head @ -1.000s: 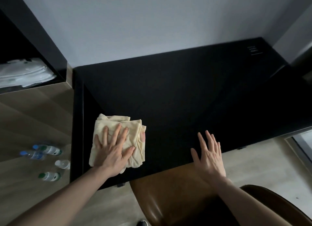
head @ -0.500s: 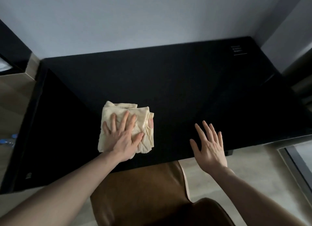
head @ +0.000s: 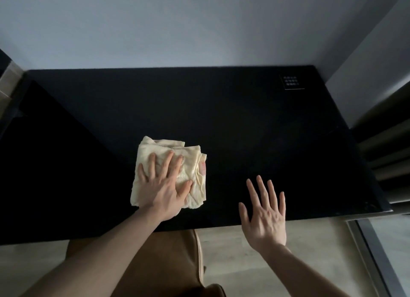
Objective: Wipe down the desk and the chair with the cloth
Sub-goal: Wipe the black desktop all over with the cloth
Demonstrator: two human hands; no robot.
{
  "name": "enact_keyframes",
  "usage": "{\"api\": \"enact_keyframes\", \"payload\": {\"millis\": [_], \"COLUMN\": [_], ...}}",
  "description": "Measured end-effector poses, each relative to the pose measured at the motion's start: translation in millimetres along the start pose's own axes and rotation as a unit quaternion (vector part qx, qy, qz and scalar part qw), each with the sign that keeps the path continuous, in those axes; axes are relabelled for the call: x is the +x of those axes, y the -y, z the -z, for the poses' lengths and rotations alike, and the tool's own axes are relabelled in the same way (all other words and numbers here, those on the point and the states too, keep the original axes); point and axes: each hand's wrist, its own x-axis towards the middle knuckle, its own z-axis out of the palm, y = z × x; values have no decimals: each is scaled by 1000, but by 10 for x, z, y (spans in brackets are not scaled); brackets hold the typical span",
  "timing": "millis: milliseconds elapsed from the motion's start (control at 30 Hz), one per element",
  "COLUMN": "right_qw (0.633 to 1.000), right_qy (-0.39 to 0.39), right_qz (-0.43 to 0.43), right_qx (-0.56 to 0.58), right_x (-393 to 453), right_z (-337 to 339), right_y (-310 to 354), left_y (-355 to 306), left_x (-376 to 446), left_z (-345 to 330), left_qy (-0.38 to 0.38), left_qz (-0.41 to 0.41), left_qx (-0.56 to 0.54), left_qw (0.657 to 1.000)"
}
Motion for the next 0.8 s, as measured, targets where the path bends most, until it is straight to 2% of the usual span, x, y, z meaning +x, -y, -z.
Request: {"api": "enact_keyframes", "payload": {"millis": [267, 400, 567, 700, 800], "right_qw": [1000, 995, 994, 996, 999], "right_qy": [10, 49, 34, 34, 23], "right_qz": [12, 65, 65, 65, 29], "right_qx": [9, 57, 85, 51, 40], "right_x": [9, 115, 583, 910, 1115], "right_z": [34, 156, 451, 724, 897], "right_y": [-6, -201, -1333, -2344, -2933], "left_y": [-85, -293, -955, -1898, -2663], "left_x": [51, 69, 202, 442, 678], "left_z": [-25, 12, 14, 82, 138], "left_qy": [3, 10, 7, 17, 22], "left_qz": [11, 45, 80, 65, 42], "left_qx": [3, 17, 6, -12, -37], "left_qw": [1000, 999, 997, 998, 998]}}
